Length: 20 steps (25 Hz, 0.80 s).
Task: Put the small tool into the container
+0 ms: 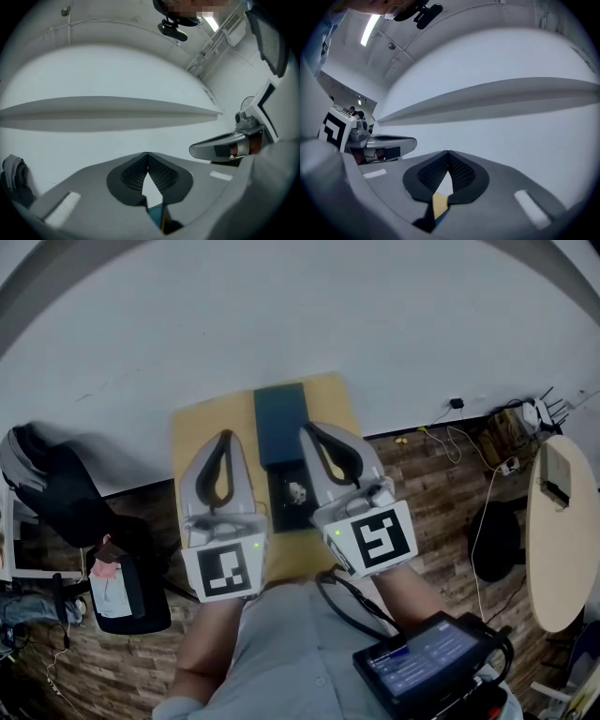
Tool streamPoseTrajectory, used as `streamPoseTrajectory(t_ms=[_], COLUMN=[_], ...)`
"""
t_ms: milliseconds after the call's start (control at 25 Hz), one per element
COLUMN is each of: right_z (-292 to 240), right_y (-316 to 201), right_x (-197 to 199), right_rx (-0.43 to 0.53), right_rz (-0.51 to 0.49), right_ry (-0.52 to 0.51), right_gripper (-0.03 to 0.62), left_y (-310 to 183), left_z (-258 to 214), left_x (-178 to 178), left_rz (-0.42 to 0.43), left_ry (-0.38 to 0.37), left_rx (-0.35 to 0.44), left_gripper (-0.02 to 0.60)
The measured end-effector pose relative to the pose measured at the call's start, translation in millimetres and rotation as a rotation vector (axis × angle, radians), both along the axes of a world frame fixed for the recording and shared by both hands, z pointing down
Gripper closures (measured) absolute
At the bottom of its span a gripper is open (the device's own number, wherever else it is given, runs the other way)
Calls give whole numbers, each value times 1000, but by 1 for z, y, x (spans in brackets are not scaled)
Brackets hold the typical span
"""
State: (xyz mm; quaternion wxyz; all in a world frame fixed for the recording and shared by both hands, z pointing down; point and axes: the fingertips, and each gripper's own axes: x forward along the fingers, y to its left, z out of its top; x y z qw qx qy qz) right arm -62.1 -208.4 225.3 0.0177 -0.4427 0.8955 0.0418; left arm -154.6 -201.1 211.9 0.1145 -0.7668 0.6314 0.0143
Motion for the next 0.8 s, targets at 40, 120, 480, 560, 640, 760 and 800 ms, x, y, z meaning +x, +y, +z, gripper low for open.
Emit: streamPoseTrajectory(t_ms=[40, 120, 480, 560, 640, 760, 800], right_z=[0, -1, -10, -11, -11, -10, -10], right_y=[1, 2, 7, 8, 9, 9, 9], right_x=[-1, -2, -6, -7, -7, -7, -7], right_rx=[4, 12, 39, 40, 41, 43, 44], right_rz=[0, -2, -5, -7, -8, -8, -8], right_ry=[3, 6, -29, -32, -32, -34, -34], right_gripper=[592, 592, 594, 594, 594, 594, 594], left_y=[0, 1, 6, 6, 6, 6, 6], left_z=[0, 0, -2, -1, -1, -1, -1], left_x=[0, 0, 3, 3, 4, 5, 5], left_rz=[0, 0, -1, 0, 2, 5, 6], left_ry=[-1, -5, -27, -31, -34, -38, -38], left_rx=[0, 3, 11, 11, 11, 15, 17], left_gripper=[571, 571, 571, 571, 571, 571, 571])
